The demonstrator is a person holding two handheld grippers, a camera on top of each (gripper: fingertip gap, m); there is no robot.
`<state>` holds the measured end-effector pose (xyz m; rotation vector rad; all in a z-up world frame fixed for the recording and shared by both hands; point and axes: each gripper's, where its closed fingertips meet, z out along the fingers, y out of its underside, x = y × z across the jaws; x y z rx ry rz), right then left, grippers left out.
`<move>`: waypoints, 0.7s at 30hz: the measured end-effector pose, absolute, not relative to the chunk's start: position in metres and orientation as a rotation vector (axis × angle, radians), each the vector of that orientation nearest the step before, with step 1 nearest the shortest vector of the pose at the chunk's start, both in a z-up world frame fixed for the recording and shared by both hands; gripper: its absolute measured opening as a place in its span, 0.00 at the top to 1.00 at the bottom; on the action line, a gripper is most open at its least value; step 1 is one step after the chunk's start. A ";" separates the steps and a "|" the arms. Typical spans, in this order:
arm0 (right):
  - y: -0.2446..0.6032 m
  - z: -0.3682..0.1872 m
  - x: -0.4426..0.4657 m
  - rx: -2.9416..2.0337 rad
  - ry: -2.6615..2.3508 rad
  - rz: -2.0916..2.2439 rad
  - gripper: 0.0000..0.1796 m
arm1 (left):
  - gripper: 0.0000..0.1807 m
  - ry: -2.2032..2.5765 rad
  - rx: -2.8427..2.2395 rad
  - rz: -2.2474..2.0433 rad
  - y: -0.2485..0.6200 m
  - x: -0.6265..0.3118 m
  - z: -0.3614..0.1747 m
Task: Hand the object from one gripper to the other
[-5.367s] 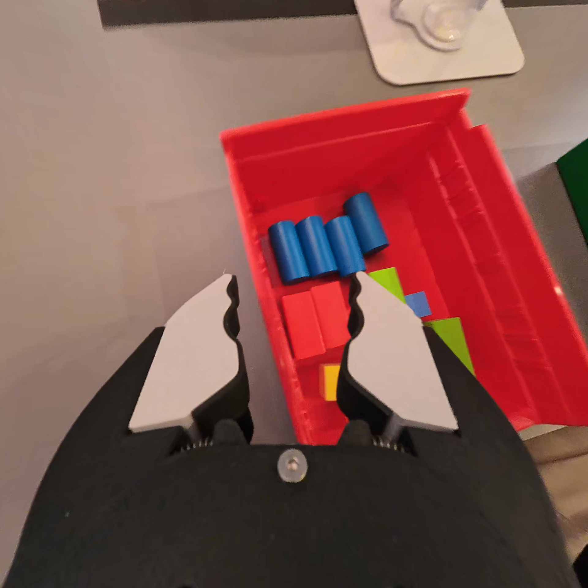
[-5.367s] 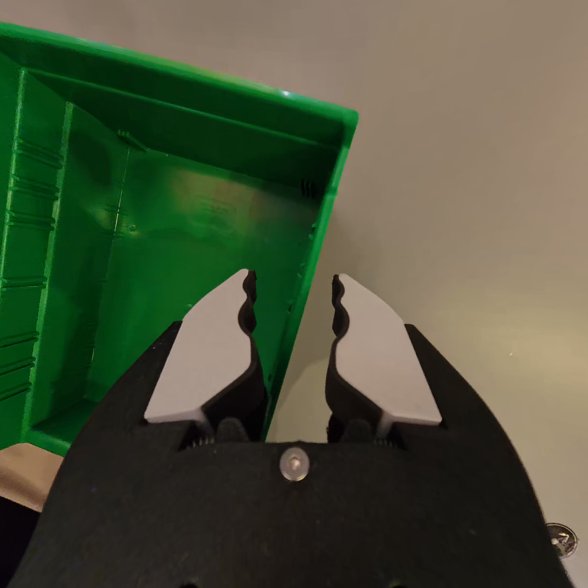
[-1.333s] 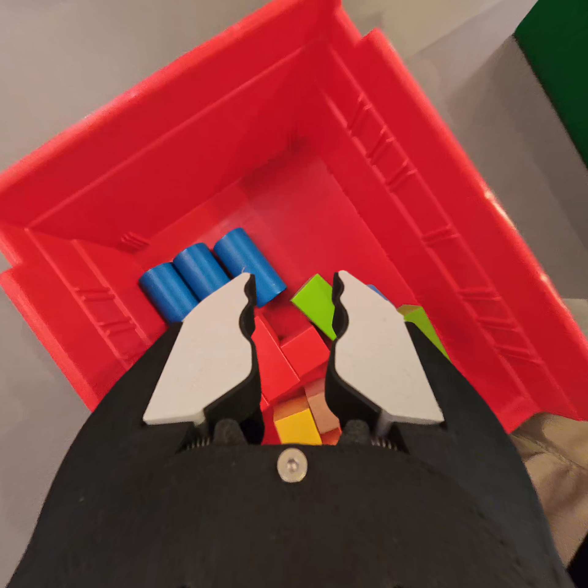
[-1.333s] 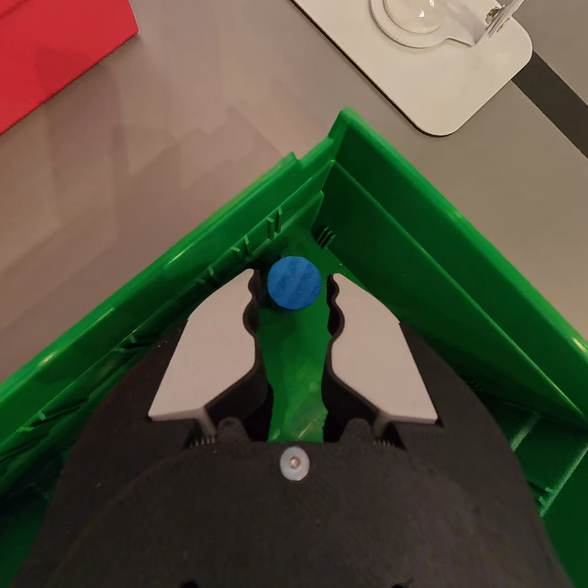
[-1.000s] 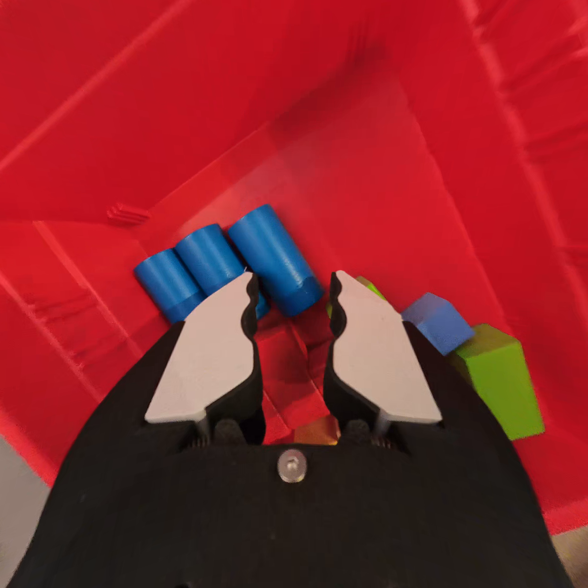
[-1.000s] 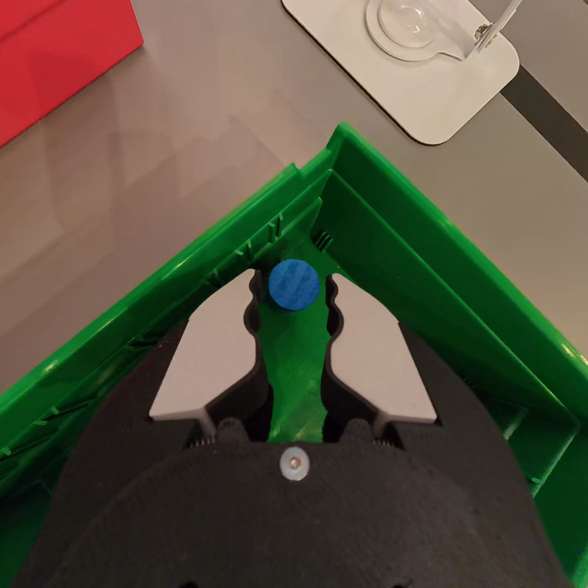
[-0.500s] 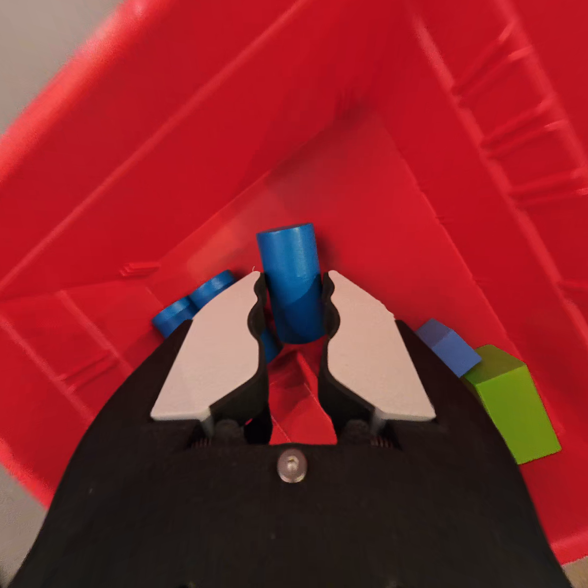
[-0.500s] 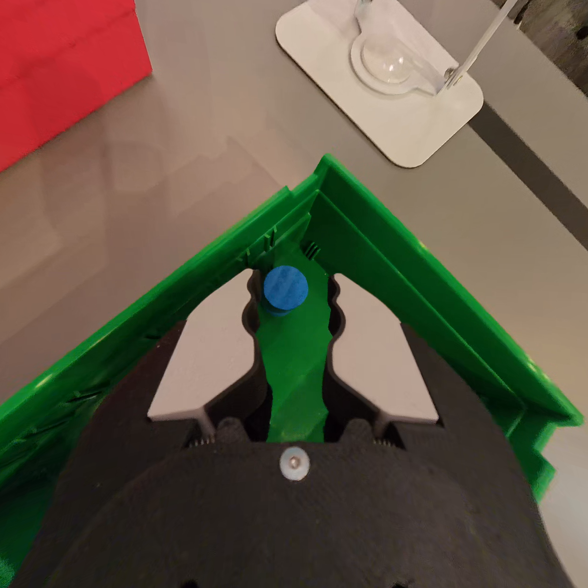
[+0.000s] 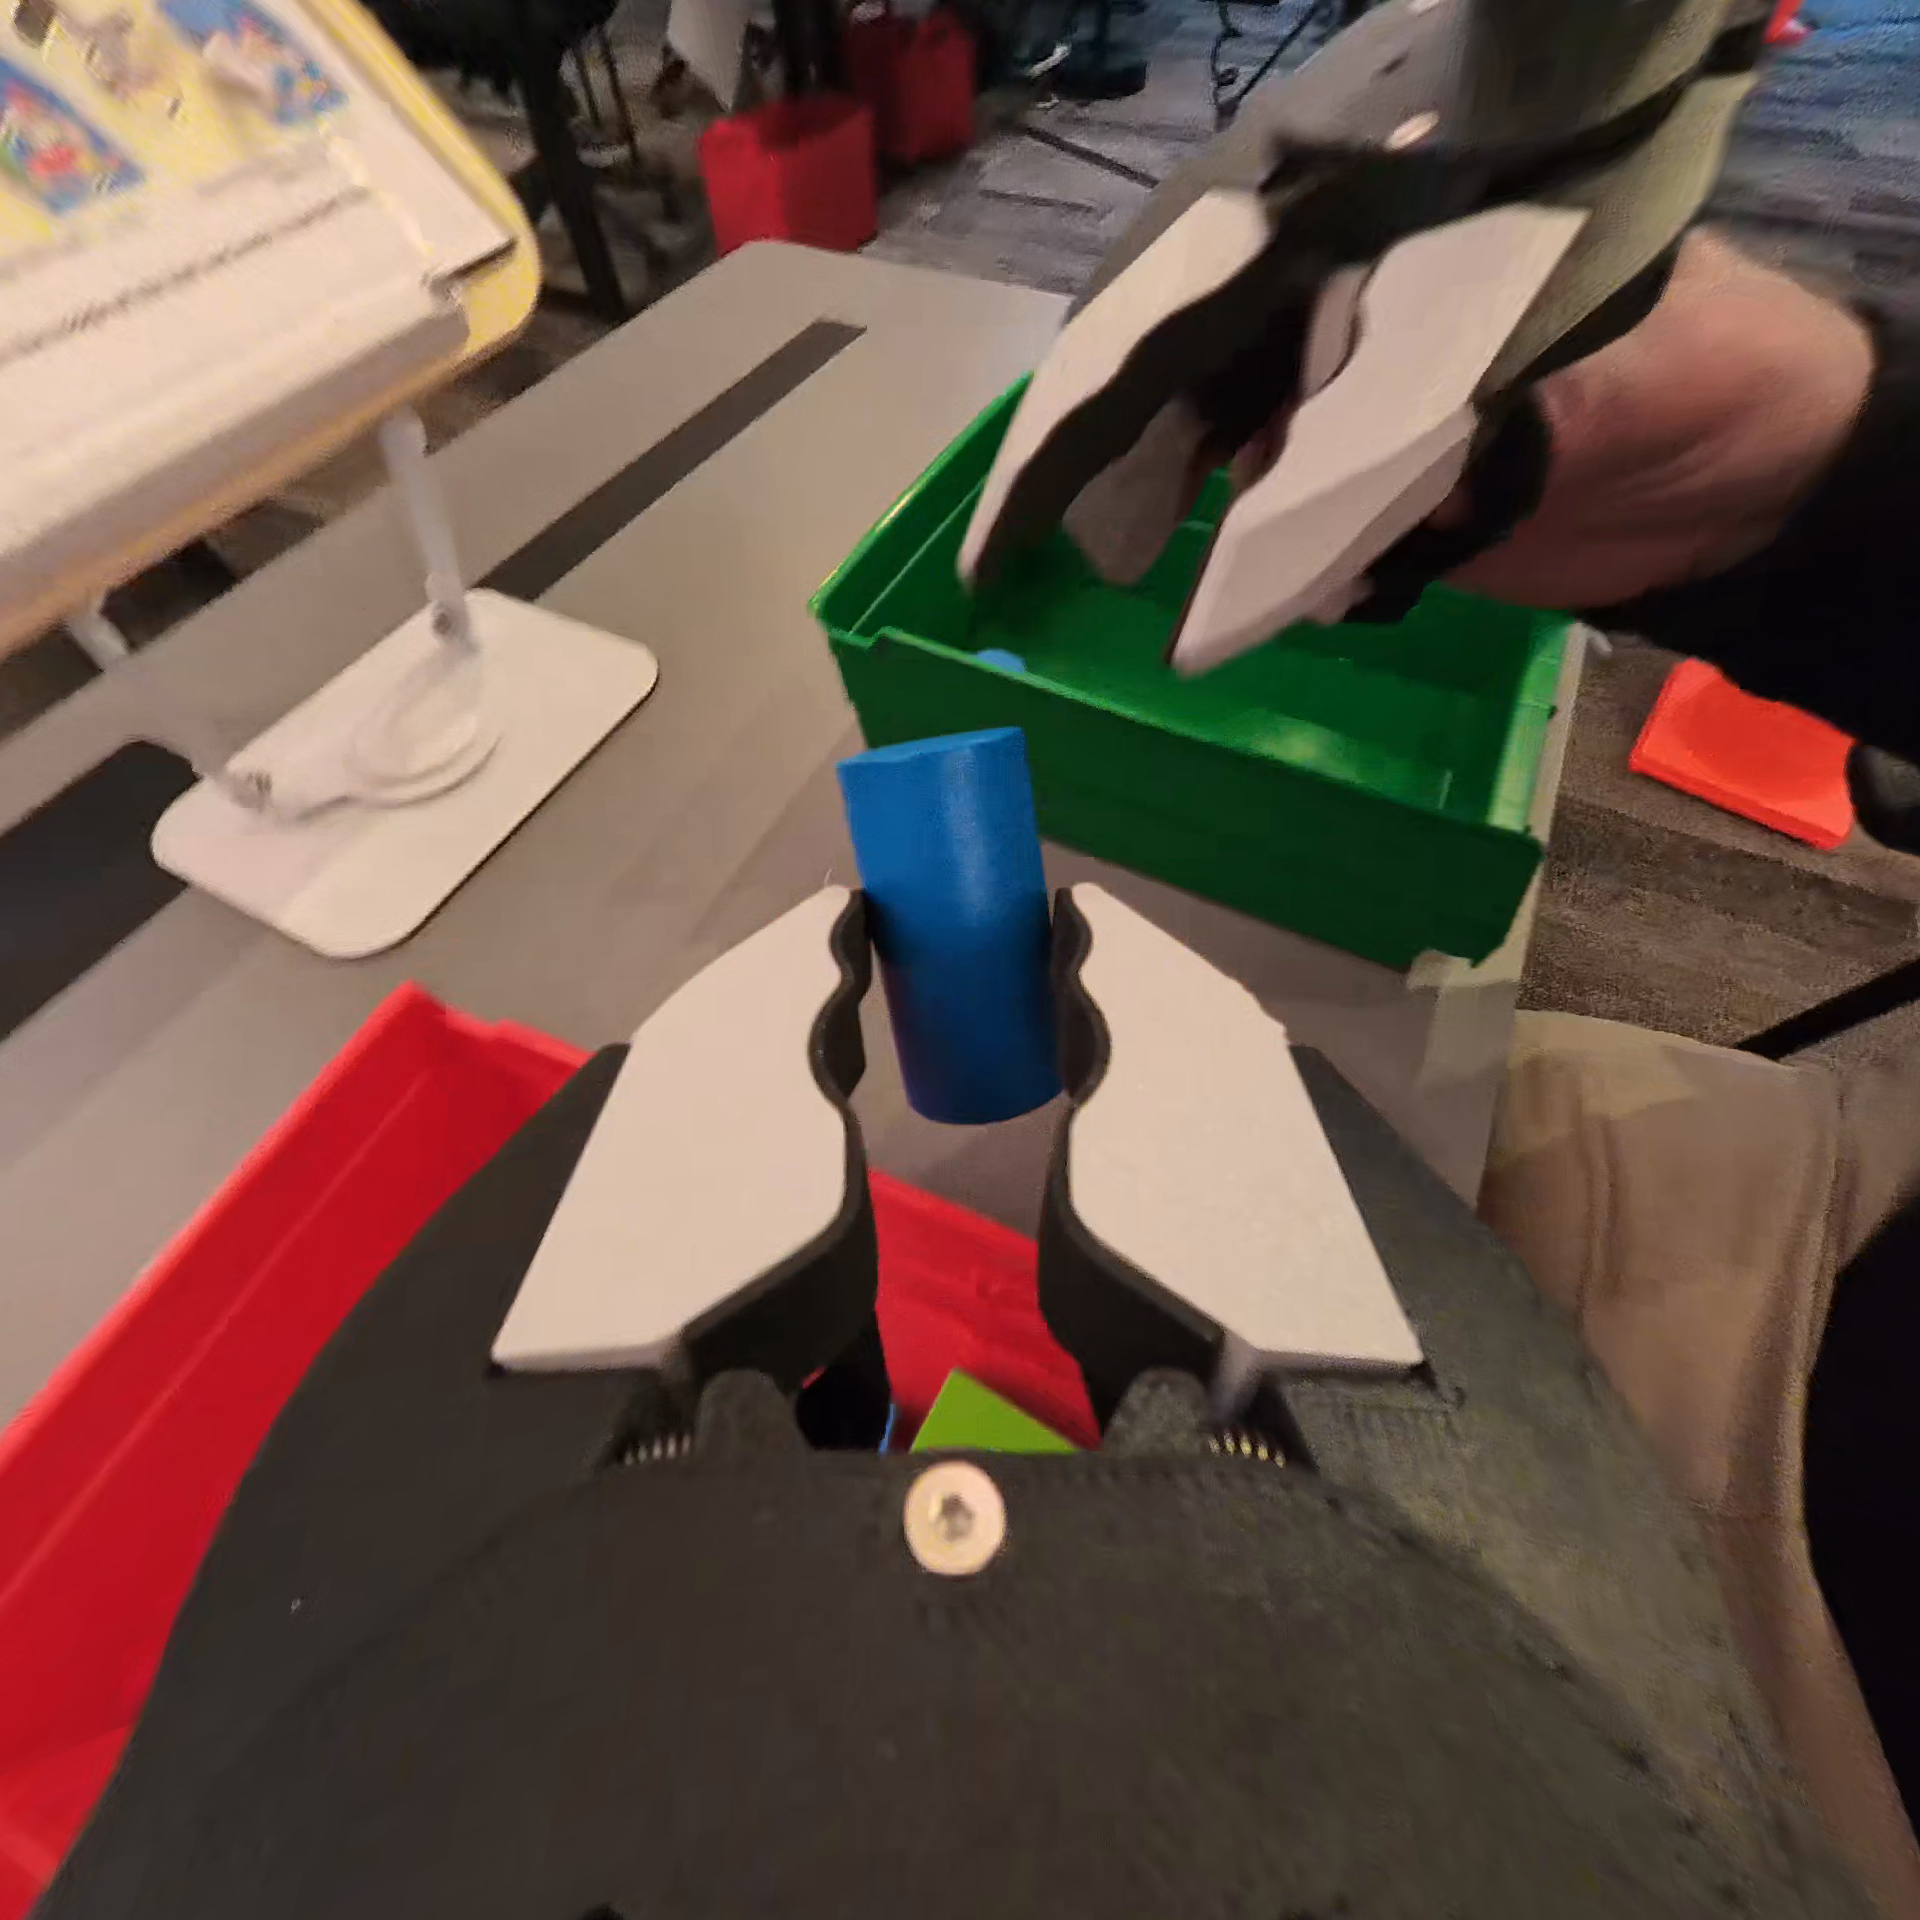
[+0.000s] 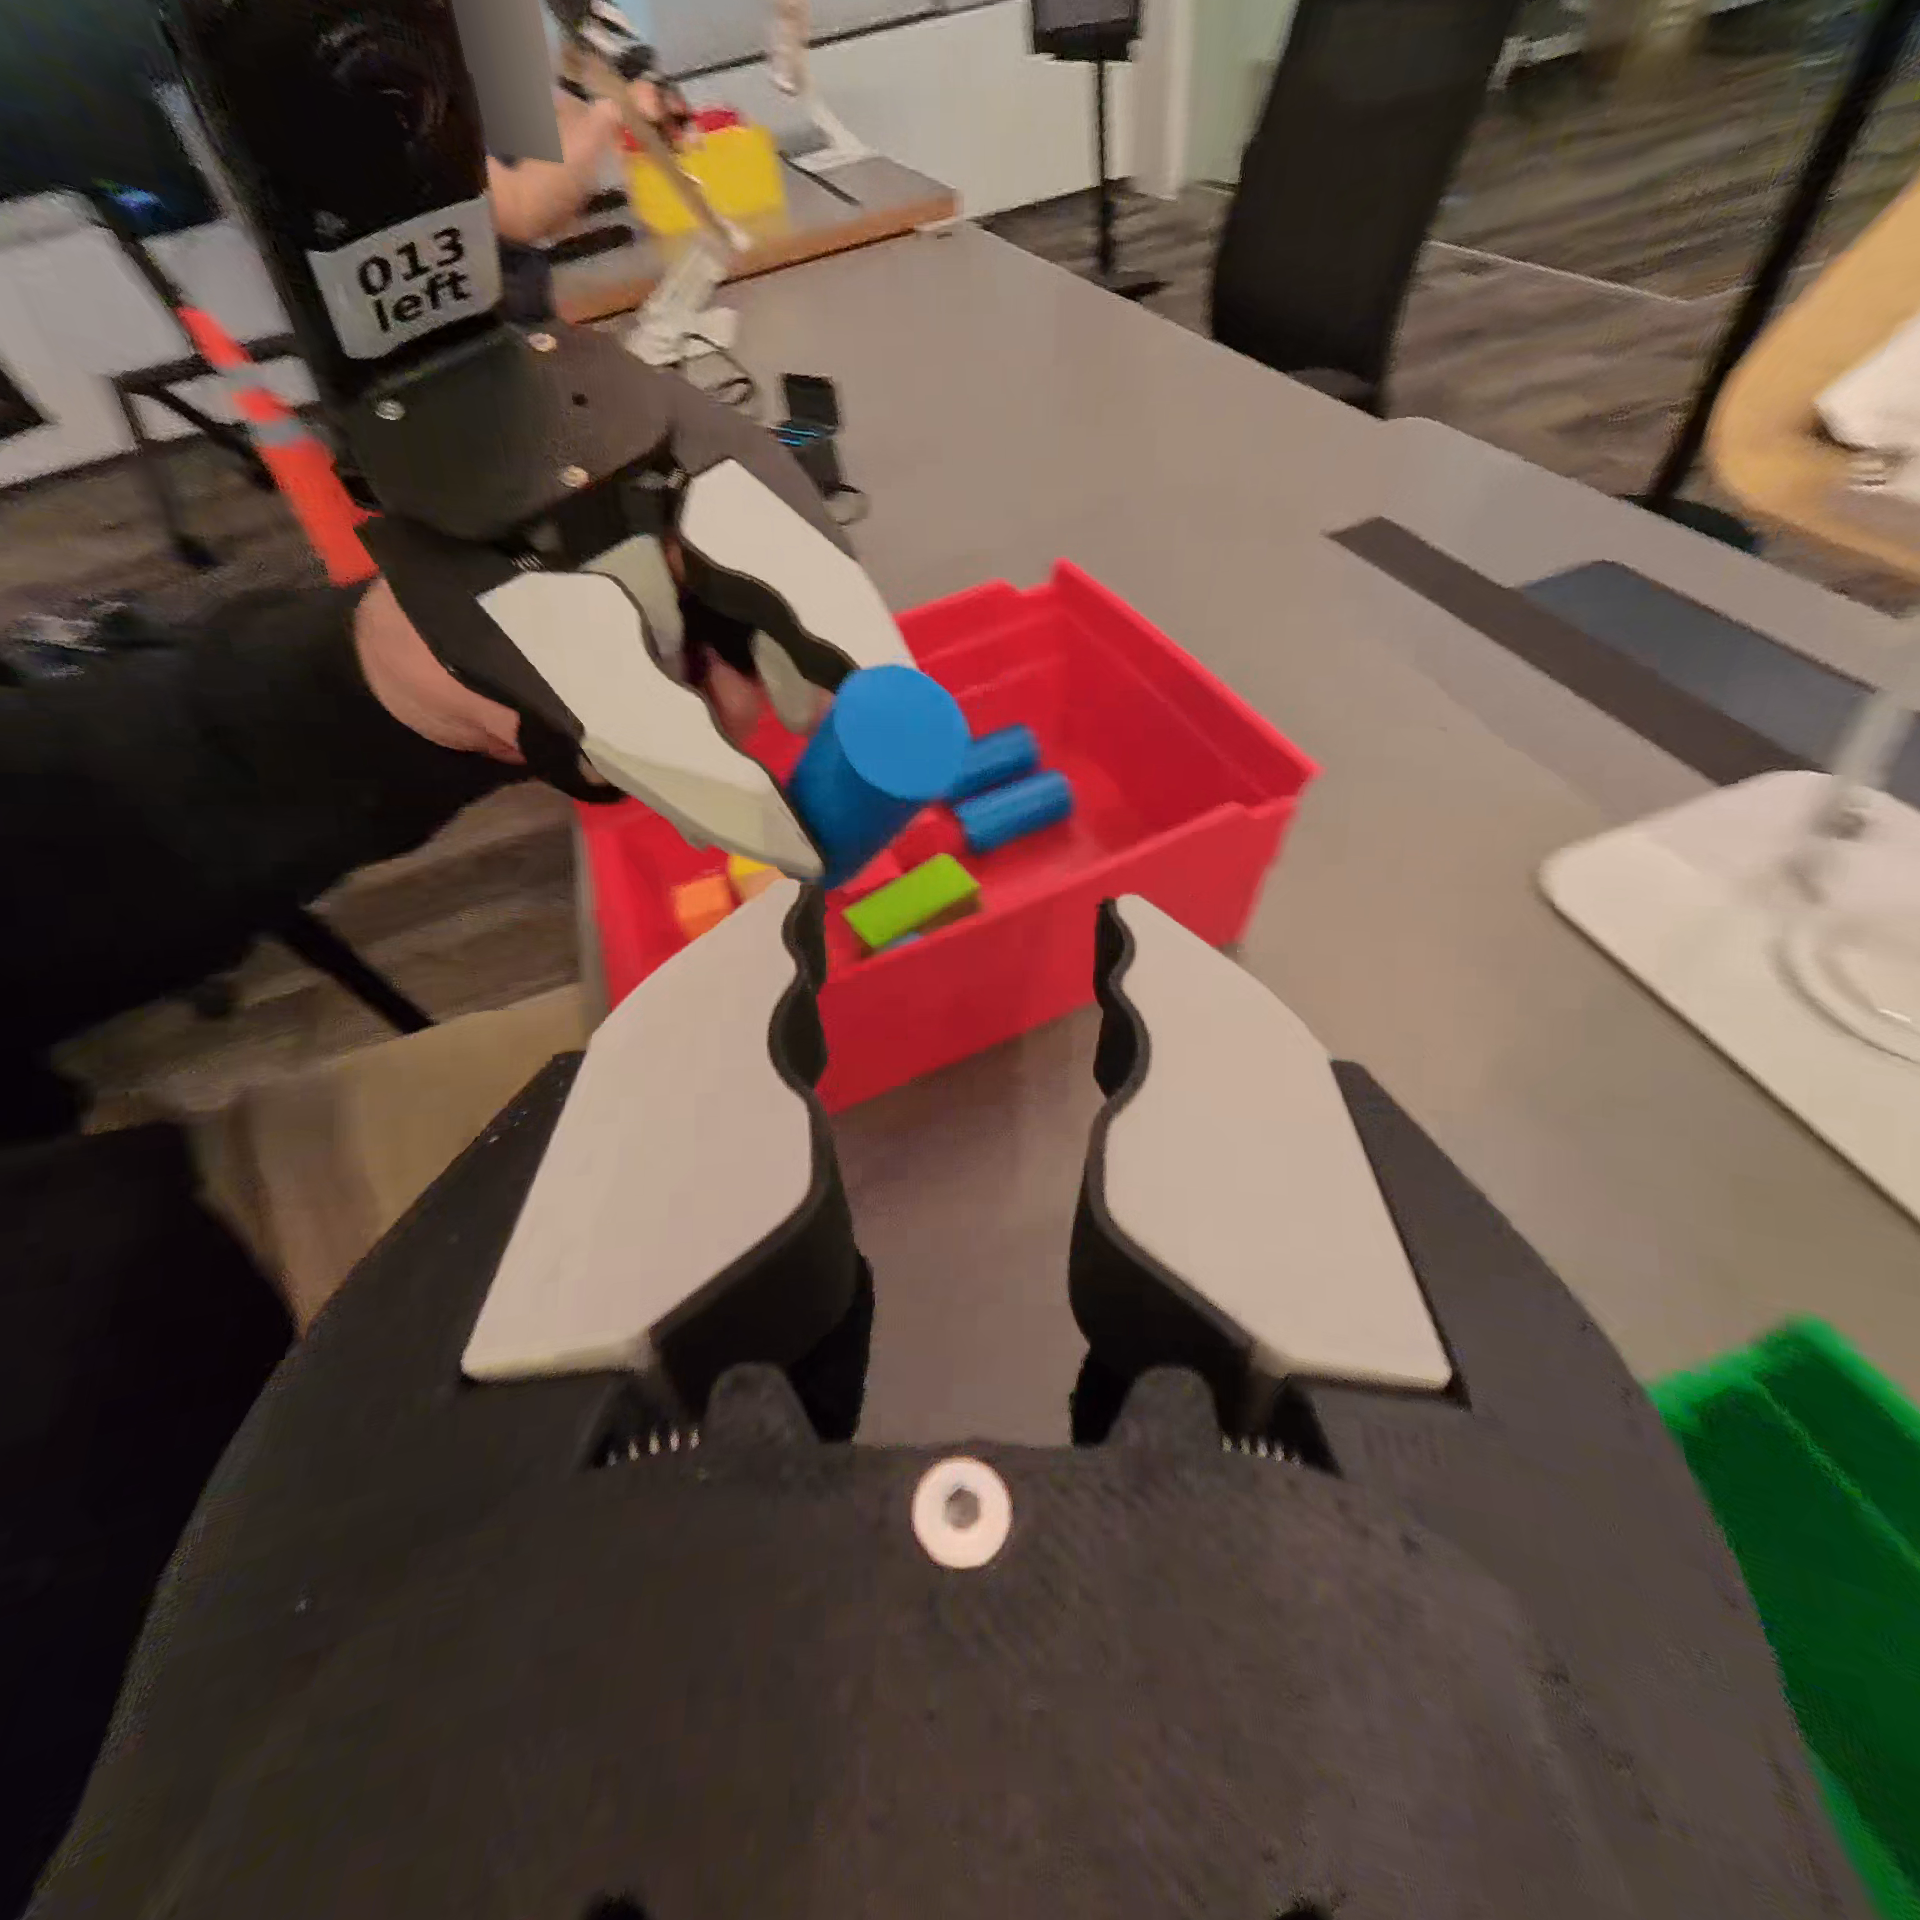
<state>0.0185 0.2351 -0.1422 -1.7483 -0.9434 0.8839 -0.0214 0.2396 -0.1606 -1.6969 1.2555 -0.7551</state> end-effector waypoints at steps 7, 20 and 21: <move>0.213 -0.138 -0.002 -1.684 -1.021 1.056 0.81 | 0.81 1.397 -1.588 -0.748 0.207 0.008 -0.157; 0.233 -0.112 0.049 -1.715 -0.894 0.916 0.82 | 0.75 1.340 -1.573 -0.738 0.208 0.013 -0.147; 0.241 -0.113 0.066 -1.744 -0.861 0.846 0.82 | 0.75 1.340 -1.576 -0.720 0.211 0.010 -0.146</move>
